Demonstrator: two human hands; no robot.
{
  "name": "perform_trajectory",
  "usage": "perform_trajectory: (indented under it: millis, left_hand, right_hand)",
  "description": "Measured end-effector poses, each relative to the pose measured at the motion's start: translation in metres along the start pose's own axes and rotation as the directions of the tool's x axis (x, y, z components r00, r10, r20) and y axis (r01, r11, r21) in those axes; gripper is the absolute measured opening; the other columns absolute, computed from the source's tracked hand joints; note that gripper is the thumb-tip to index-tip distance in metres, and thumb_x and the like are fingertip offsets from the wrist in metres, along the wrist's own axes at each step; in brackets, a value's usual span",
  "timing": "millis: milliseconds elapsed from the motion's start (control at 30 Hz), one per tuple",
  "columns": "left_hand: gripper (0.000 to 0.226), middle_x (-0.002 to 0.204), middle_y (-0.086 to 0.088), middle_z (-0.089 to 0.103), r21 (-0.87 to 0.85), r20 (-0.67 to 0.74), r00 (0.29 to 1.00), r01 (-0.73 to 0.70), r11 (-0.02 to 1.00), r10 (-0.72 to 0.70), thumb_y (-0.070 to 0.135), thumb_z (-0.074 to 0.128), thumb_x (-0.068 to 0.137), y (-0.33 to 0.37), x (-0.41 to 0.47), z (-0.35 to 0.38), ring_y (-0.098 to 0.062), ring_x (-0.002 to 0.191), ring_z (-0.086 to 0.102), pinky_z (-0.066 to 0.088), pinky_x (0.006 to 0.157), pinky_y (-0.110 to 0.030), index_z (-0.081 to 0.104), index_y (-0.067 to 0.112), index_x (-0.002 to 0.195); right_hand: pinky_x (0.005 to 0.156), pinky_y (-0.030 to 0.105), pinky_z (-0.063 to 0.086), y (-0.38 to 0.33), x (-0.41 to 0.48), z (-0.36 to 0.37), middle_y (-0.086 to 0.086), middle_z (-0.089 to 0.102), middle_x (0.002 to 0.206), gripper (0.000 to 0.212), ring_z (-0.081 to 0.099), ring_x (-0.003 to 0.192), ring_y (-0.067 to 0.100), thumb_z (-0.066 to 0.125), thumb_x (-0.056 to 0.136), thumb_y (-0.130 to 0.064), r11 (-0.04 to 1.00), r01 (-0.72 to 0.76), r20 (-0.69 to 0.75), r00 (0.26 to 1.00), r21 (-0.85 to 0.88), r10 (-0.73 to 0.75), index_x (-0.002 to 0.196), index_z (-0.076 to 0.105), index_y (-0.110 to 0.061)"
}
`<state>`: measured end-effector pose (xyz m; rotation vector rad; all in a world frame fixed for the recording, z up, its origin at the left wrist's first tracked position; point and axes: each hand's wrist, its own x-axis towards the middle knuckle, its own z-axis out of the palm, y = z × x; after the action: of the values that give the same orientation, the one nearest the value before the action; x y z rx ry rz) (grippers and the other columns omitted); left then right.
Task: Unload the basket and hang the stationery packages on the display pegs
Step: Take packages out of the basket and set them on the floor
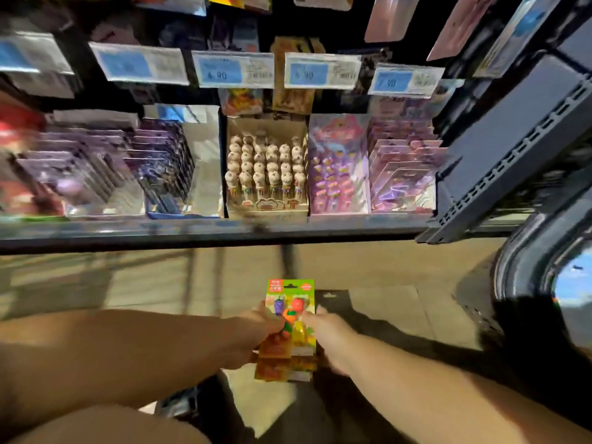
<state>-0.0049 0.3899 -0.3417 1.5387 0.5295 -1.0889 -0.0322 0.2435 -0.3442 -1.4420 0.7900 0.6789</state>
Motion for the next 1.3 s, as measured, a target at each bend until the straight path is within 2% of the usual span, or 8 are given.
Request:
perform_trajectory:
  millis: [200, 333, 600, 833, 900, 1000, 1133, 1300]
  left_hand:
    - [0.024, 0.110, -0.008, 0.067, 0.091, -0.044, 0.999, -0.015, 0.996, 0.019, 0.023, 0.054, 0.100, 0.007, 0.013, -0.006, -0.022, 0.102, 0.065, 0.052, 0.097, -0.042, 0.047, 0.027, 0.123]
    - [0.010, 0.100, -0.006, 0.057, 0.283, -0.143, 0.988, -0.019, 0.959, 0.062, 0.024, 0.054, 0.100, 0.009, 0.016, -0.015, -0.020, 0.094, 0.050, 0.041, 0.072, -0.028, 0.046, 0.029, 0.104]
    - [0.045, 0.112, -0.011, 0.057, 0.493, -0.171, 0.975, -0.039, 0.869, 0.142, 0.042, 0.047, 0.101, 0.038, 0.010, -0.010, -0.026, 0.099, 0.054, 0.045, 0.086, -0.031, 0.050, 0.013, 0.135]
    - [0.043, 0.133, -0.016, 0.057, 0.726, -0.120, 0.922, -0.171, 0.666, 0.367, 0.035, 0.037, 0.105, 0.104, -0.034, 0.021, -0.030, 0.116, 0.057, 0.044, 0.089, -0.029, 0.046, 0.010, 0.139]
    - [0.043, 0.134, -0.017, 0.055, 0.743, -0.060, 0.902, -0.246, 0.623, 0.427, 0.034, 0.036, 0.106, 0.124, -0.048, 0.038, -0.032, 0.117, 0.055, 0.042, 0.091, -0.031, 0.046, 0.006, 0.137]
    - [0.046, 0.142, -0.015, 0.049, 0.731, 0.021, 0.873, -0.345, 0.588, 0.487, 0.039, 0.034, 0.106, 0.152, -0.071, 0.078, -0.031, 0.129, 0.048, 0.038, 0.103, -0.032, 0.042, 0.014, 0.143]
    - [0.047, 0.140, -0.014, 0.051, 0.654, 0.086, 0.812, -0.483, 0.582, 0.578, 0.041, 0.033, 0.106, 0.180, -0.096, 0.137, -0.029, 0.123, 0.050, 0.038, 0.090, -0.027, 0.041, 0.015, 0.143]
    - [0.053, 0.138, -0.014, 0.052, 0.455, 0.079, 0.767, -0.597, 0.661, 0.637, 0.045, 0.027, 0.105, 0.187, -0.115, 0.199, -0.030, 0.123, 0.049, 0.036, 0.093, -0.030, 0.045, 0.009, 0.139]
  right_hand:
    - [0.092, 0.031, 0.047, -0.013, 0.017, 0.002, 0.004, 0.062, 0.127, 0.037, 0.062, 0.103, 0.016, 0.043, 0.104, -0.026, 0.979, 0.000, 0.026, 1.000, -0.203, 0.006, 0.140, 0.046, -0.019]
    - [0.114, 0.040, 0.032, -0.014, 0.021, -0.002, 0.000, 0.032, 0.156, 0.057, 0.038, 0.138, 0.023, 0.039, 0.102, -0.045, 0.937, -0.031, -0.040, 0.999, -0.349, 0.018, 0.154, 0.022, -0.029]
    - [0.112, 0.043, 0.036, -0.024, 0.012, -0.008, -0.001, 0.045, 0.145, 0.047, 0.045, 0.131, 0.025, 0.033, 0.101, -0.050, 0.941, 0.103, -0.051, 0.991, -0.323, -0.125, 0.144, 0.038, -0.031]
    - [0.098, 0.049, 0.049, -0.060, -0.025, -0.049, 0.005, 0.062, 0.120, 0.035, 0.058, 0.111, 0.029, 0.035, 0.077, -0.068, 0.935, 0.227, -0.253, 0.921, -0.273, -0.297, 0.098, 0.049, -0.044]
    - [0.098, 0.050, 0.048, -0.080, -0.051, -0.062, 0.006, 0.062, 0.119, 0.032, 0.058, 0.111, 0.029, 0.038, 0.087, -0.062, 0.910, 0.302, -0.265, 0.888, -0.283, -0.376, 0.103, 0.051, -0.038]
    - [0.099, 0.050, 0.046, -0.112, -0.084, -0.088, 0.008, 0.061, 0.114, 0.030, 0.058, 0.111, 0.030, 0.037, 0.100, -0.046, 0.859, 0.410, -0.283, 0.823, -0.306, -0.493, 0.114, 0.052, -0.024]
    - [0.081, 0.033, 0.053, -0.143, -0.131, -0.122, -0.002, 0.060, 0.099, 0.017, 0.059, 0.096, 0.019, 0.038, 0.103, -0.034, 0.791, 0.555, -0.331, 0.718, -0.258, -0.612, 0.106, 0.050, -0.023]
    - [0.095, 0.047, 0.050, -0.157, -0.173, -0.169, -0.007, 0.059, 0.089, 0.017, 0.063, 0.097, 0.024, 0.039, 0.102, -0.037, 0.708, 0.600, -0.393, 0.589, -0.373, -0.706, 0.097, 0.052, -0.029]
